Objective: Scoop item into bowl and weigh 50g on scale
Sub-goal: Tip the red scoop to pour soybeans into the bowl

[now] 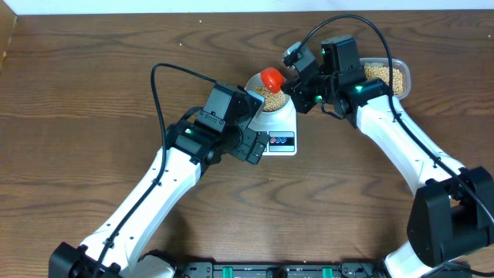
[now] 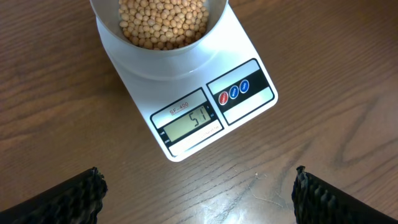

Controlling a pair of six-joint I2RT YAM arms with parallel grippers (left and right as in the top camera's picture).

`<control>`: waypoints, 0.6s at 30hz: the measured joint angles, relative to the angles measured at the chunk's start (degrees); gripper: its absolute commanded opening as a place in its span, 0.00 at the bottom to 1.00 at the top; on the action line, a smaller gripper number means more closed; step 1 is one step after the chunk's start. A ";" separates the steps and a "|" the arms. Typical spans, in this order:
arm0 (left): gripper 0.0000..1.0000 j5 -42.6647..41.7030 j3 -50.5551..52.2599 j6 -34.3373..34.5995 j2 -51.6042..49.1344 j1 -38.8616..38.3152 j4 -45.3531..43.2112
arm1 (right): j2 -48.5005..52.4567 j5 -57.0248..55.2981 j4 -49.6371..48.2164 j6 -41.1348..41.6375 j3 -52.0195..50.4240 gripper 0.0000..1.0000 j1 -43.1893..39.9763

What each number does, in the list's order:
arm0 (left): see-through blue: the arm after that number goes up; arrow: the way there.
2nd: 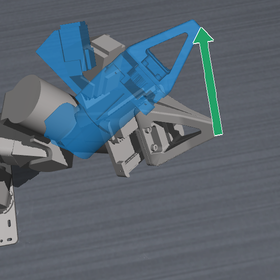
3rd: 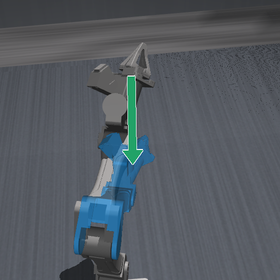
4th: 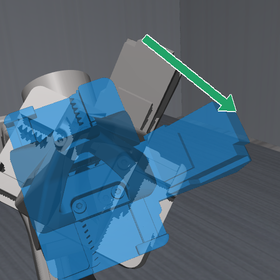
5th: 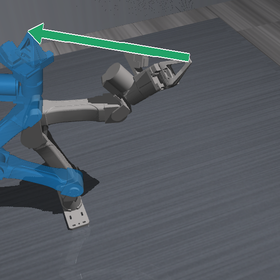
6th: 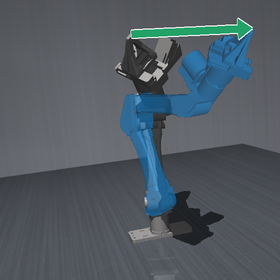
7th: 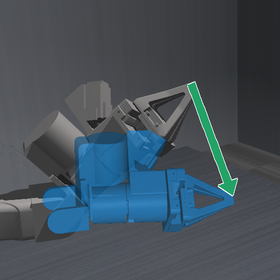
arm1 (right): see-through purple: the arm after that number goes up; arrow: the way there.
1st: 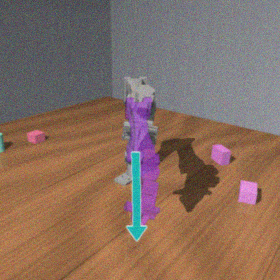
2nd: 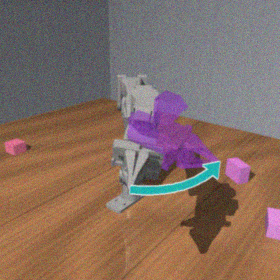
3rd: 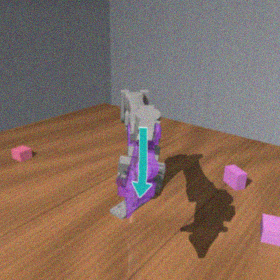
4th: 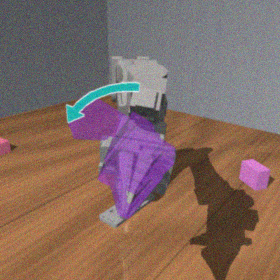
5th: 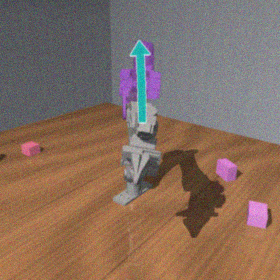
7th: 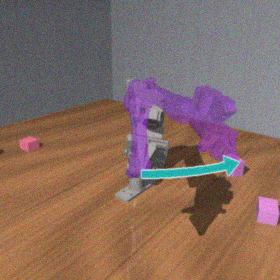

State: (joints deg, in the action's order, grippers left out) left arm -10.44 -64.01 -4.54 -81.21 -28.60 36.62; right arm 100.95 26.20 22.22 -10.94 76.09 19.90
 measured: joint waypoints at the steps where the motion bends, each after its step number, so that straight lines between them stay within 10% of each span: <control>1: 0.98 0.00 0.00 0.00 0.00 0.00 0.00 | 0.00 0.11 0.02 0.24 0.00 0.01 -0.07; 18: 0.98 0.00 0.00 0.00 0.00 0.00 0.00 | 0.00 2.58 0.00 1.70 0.00 0.01 -0.31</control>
State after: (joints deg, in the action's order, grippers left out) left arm -10.44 -64.01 -4.54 -81.21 -28.60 36.62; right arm 100.95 28.77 22.22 -9.23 76.09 19.59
